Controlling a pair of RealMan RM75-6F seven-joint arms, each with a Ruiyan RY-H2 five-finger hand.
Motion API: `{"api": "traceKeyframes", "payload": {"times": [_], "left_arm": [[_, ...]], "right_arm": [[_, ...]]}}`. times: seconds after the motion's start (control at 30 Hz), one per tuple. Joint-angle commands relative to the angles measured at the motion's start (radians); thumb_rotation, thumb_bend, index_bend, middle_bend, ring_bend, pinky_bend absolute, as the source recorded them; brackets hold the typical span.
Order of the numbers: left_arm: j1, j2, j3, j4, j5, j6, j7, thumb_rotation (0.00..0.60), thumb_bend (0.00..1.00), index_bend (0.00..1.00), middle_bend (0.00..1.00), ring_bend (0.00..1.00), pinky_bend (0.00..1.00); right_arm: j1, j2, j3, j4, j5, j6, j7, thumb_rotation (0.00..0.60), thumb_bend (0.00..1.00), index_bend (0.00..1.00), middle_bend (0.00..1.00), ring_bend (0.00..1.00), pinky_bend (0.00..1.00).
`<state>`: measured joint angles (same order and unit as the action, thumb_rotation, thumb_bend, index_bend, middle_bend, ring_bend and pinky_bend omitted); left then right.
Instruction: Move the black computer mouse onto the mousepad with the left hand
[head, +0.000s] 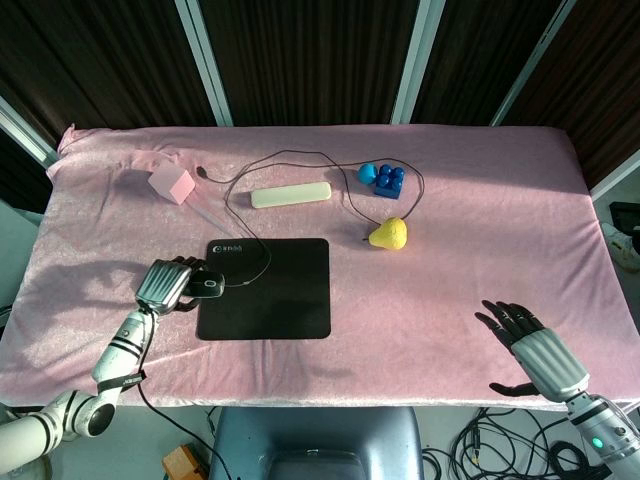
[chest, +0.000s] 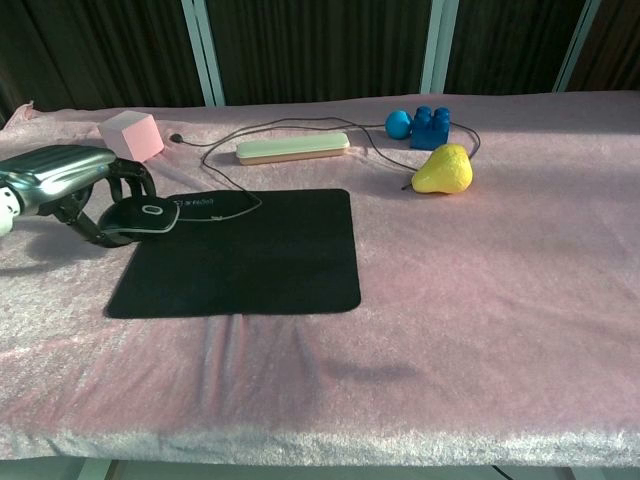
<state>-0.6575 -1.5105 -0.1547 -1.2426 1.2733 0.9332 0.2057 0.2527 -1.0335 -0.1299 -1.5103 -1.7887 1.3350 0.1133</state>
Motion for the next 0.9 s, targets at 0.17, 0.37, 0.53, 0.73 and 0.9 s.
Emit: {"api": "traceKeyframes", "payload": {"times": [0.17,0.37,0.53,0.73,0.9], "left_arm": [[-0.078,-0.047,-0.065,-0.11,-0.087,-0.012,0.164,0.6,0.29,0.52,0.72,0.59,0.69],[-0.136,-0.122,-0.089,-0.163,-0.2,0.0,0.324,0.6,0.29,0.52,0.72,0.59,0.69],[-0.152,-0.198,-0.089,-0.129,-0.297,0.013,0.378,0.6,0.29,0.52,0.72,0.58,0.69],[-0.171,-0.265,-0.071,-0.067,-0.317,0.033,0.409,0.6,0.29,0.5,0.7,0.57,0.69],[-0.171,-0.278,-0.06,-0.052,-0.313,0.027,0.391,0.6,0.29,0.21,0.31,0.34,0.52]], "right_arm": [[0.003,0.009,-0.004,-0.002,-0.003,-0.004,0.011,0.6,0.13,0.0,0.0,0.03,0.22],[0.013,0.023,-0.016,-0.004,-0.015,-0.02,0.03,0.6,0.13,0.0,0.0,0.03,0.23],[0.017,0.027,-0.016,-0.004,-0.015,-0.024,0.036,0.6,0.13,0.0,0.0,0.03,0.23],[0.023,0.029,-0.019,-0.007,-0.013,-0.039,0.035,0.6,0.13,0.0,0.0,0.03,0.23],[0.025,0.03,-0.02,-0.008,-0.014,-0.041,0.033,0.6,0.13,0.0,0.0,0.03,0.23]]}}
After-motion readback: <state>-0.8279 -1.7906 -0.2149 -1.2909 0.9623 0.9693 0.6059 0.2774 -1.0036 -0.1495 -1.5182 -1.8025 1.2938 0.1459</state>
